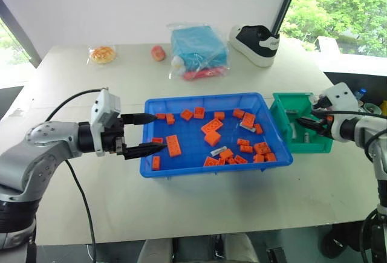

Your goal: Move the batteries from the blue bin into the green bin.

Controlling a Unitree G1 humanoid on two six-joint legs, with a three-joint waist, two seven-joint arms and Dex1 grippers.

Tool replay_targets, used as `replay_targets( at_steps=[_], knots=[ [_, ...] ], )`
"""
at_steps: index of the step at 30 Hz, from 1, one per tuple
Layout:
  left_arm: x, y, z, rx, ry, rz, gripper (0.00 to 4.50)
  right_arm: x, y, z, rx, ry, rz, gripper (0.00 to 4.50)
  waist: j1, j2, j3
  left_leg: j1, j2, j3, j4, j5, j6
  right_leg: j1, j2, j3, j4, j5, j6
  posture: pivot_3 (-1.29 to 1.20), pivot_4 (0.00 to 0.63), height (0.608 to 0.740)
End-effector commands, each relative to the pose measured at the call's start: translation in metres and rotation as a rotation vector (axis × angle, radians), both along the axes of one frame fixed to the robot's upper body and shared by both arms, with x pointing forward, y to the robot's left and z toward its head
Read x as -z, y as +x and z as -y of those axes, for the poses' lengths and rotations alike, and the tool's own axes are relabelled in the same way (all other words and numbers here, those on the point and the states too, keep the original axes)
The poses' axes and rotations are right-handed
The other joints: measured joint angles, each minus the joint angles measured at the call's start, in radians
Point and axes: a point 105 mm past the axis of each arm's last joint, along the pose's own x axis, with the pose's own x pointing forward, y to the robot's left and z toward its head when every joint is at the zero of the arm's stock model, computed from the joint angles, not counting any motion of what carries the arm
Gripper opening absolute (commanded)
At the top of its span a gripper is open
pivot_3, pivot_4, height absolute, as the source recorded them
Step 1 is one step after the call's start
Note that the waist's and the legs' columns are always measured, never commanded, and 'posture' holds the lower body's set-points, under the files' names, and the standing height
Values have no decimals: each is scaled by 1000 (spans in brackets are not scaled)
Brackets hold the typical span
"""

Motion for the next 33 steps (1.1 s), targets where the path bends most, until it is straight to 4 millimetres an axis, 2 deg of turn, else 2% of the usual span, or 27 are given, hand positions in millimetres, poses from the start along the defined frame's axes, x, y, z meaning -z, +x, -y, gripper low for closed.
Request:
replay_targets(
  at_steps=[1,3,6,9,12,15,20,33],
  knots=[
    [-11,0,2,18,4,56,4500,-33,11,-16,-108,-43,123,3598,-1,0,1,0,0,0,0,0,0,0,0,0,0,0,0,0,150,725],
    [-12,-1,3,19,5,57,4500,-47,17,-43,-278,-46,140,3598,-5,1,1,0,0,0,0,0,0,0,0,0,0,0,0,0,150,725],
    [-12,-2,4,20,6,60,4500,-53,24,-79,-492,-59,114,3598,-16,0,3,0,0,-1,0,0,0,1,0,0,0,0,0,0,150,725],
    [-13,-3,5,16,5,65,4500,-37,27,-131,-746,-82,24,3598,-19,-3,2,1,0,-2,0,0,0,0,1,0,0,0,0,0,150,725],
    [-13,-5,6,7,6,70,4500,-13,26,-159,-900,-139,-77,3598,-22,-5,2,1,0,-3,-1,0,0,0,1,0,1,0,0,0,150,725],
    [-12,-10,6,-6,5,70,4500,13,20,-173,-1002,-173,-187,3598,-13,-3,3,0,-1,-3,0,0,1,-1,0,0,0,1,1,0,150,725],
    [-14,-14,3,-55,2,84,4500,42,9,-186,-1098,-199,-294,3598,-14,-4,4,0,-2,-4,3,0,0,0,0,0,0,1,-1,0,150,725],
    [-14,-20,0,-96,1,85,4500,54,-3,-194,-1125,-154,-327,3598,-15,-4,3,2,-1,-4,2,0,0,0,0,0,1,1,0,0,150,725]
  ],
)
